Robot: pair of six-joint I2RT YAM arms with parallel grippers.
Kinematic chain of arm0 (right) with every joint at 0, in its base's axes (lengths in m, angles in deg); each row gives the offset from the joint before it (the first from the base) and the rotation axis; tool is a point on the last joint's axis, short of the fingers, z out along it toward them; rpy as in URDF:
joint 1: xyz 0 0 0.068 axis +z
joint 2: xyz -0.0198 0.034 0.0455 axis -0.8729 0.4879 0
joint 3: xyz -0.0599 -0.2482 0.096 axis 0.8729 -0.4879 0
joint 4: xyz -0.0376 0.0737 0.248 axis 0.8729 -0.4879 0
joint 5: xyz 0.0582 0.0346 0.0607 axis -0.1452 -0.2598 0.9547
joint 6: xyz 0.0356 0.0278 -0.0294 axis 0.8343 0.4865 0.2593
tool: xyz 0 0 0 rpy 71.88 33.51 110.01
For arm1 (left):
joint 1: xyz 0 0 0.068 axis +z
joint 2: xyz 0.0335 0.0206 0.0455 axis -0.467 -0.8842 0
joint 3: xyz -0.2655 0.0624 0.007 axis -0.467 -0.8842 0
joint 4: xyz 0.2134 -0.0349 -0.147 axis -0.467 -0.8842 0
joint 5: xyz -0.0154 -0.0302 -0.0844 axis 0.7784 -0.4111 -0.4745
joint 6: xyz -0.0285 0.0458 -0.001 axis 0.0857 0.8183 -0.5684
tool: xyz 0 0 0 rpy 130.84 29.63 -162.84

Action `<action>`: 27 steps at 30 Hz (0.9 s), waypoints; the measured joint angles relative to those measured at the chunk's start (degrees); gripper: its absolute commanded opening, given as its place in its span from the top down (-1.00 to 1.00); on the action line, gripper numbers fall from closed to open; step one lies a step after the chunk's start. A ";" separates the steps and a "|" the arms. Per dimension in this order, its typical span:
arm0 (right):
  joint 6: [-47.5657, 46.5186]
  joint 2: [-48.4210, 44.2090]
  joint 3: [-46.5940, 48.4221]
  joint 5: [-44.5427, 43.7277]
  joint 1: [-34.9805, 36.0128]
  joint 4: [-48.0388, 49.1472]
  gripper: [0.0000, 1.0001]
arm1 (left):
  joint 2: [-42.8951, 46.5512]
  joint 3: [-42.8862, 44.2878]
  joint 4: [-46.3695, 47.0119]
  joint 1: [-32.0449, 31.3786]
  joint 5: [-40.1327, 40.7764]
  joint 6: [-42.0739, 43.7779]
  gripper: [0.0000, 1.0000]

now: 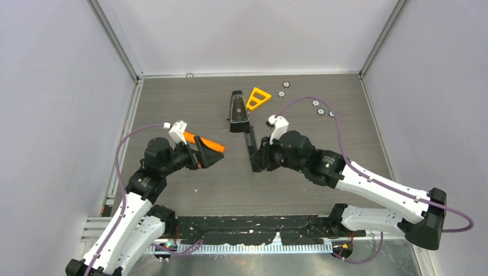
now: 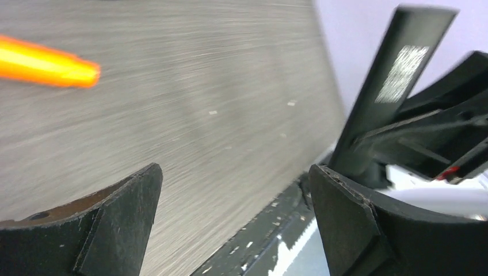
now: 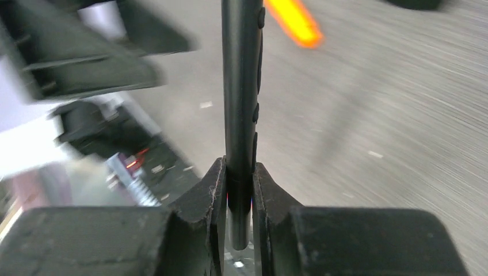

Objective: Load the batteries into the remote control
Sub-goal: Turn over the remote control at the center of the board.

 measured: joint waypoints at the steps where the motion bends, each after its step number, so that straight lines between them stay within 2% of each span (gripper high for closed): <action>1: 1.05 -0.50 0.11 -3.37 -1.40 -2.60 0.89 | 0.00 0.11 -2.25 0.00 2.54 0.20 -0.93; 7: 4.63 0.81 0.11 -24.74 -11.98 -19.21 0.89 | 0.85 0.61 -14.25 0.00 16.63 0.70 -0.91; 10: 4.22 4.33 -0.04 -30.93 -18.12 -21.88 0.89 | 1.73 0.85 -17.20 0.00 20.02 0.70 -0.92; 13: 2.89 11.98 -0.02 -36.50 -21.73 -22.29 0.89 | 1.88 1.97 -19.54 0.00 22.03 0.81 -0.94; 20: -0.68 29.16 1.55 -42.84 -23.93 -22.99 0.85 | 2.03 3.43 -22.34 0.00 24.09 1.60 -0.95; 24: -2.01 32.37 3.34 -42.47 -24.04 -22.75 0.64 | 1.97 3.43 -23.21 0.00 24.41 1.57 -0.98; 27: -2.67 33.53 4.74 -41.75 -24.04 -22.10 0.57 | 1.99 3.48 -23.67 0.00 24.50 1.53 -0.99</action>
